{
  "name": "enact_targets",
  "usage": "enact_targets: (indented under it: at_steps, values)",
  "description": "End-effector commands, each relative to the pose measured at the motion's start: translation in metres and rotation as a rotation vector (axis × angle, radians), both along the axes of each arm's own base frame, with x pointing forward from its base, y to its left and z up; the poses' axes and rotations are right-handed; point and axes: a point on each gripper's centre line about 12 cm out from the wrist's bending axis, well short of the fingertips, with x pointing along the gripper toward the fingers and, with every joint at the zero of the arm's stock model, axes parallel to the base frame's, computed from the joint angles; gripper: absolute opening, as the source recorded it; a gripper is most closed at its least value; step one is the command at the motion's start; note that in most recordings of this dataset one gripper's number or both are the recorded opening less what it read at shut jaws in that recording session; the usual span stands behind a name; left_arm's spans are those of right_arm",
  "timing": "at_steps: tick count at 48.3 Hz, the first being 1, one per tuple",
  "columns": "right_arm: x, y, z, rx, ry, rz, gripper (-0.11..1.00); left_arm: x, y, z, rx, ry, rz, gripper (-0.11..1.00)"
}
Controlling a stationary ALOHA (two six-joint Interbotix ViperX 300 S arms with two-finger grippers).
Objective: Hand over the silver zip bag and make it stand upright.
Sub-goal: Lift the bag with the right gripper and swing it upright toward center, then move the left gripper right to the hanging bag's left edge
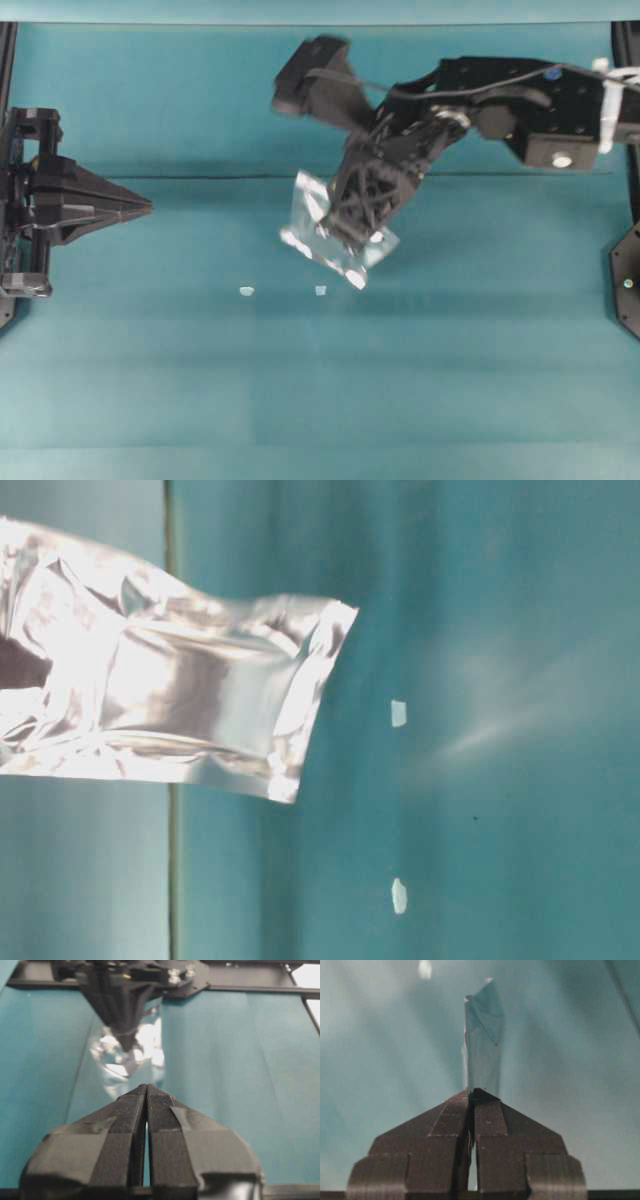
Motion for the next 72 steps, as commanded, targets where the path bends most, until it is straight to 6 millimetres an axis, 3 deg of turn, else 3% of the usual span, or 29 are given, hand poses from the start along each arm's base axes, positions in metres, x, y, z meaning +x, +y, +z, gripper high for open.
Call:
enact_targets:
  at_steps: [1, 10, 28, 72]
  values:
    - [0.005, 0.009, 0.016, -0.018, -0.011, 0.083, 0.01, 0.001, -0.001, 0.004, 0.000, -0.012, -0.003, 0.00]
    - [0.008, 0.019, 0.019, -0.048, 0.003, 0.196, 0.01, 0.001, -0.001, 0.004, 0.000, -0.011, -0.005, 0.00]
    - [0.014, 0.032, 0.006, -0.205, 0.020, 0.454, 0.01, -0.002, -0.002, 0.006, -0.040, -0.033, -0.003, 0.00]
    - [0.037, 0.039, -0.015, -0.234, 0.034, 0.495, 0.01, -0.010, -0.001, -0.002, -0.086, -0.033, 0.006, 0.00]
